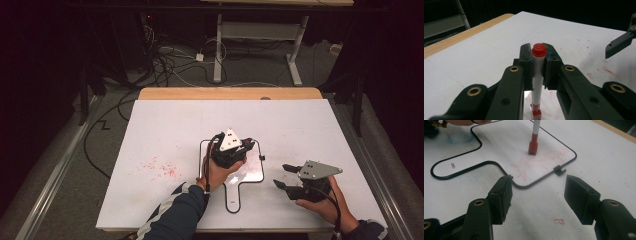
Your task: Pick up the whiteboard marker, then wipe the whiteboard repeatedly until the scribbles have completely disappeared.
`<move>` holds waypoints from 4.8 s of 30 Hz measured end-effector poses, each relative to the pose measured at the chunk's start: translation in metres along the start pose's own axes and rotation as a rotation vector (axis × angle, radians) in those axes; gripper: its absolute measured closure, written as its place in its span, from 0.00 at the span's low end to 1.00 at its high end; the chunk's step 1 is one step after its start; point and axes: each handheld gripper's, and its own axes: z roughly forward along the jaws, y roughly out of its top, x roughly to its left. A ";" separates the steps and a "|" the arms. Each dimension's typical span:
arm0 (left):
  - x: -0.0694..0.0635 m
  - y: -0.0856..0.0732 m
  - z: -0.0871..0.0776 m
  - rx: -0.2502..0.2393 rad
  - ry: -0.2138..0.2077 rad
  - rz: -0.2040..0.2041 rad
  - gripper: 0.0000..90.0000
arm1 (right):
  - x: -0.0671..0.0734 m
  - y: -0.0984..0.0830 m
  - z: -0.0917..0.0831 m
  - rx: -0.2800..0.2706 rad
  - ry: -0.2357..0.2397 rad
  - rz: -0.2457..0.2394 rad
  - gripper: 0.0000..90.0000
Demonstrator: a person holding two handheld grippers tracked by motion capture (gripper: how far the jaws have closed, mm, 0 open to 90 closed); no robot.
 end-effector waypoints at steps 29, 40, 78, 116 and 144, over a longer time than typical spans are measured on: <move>-0.018 -0.006 -0.008 -0.015 -0.097 0.012 0.87 | -0.007 -0.001 -0.001 0.005 -0.012 0.017 0.43; -0.045 -0.003 0.000 -0.016 -0.180 0.071 0.87 | -0.008 -0.001 -0.003 -0.004 -0.017 0.024 0.43; -0.046 -0.008 -0.007 -0.025 -0.217 0.115 0.86 | -0.004 -0.002 -0.011 -0.010 -0.032 0.002 0.43; -0.033 0.000 0.014 -0.032 -0.293 0.121 0.87 | -0.004 -0.003 -0.014 -0.015 -0.034 -0.009 0.43; 0.004 0.001 0.008 -0.013 -0.239 0.148 0.87 | -0.002 -0.005 -0.014 -0.007 -0.034 -0.018 0.43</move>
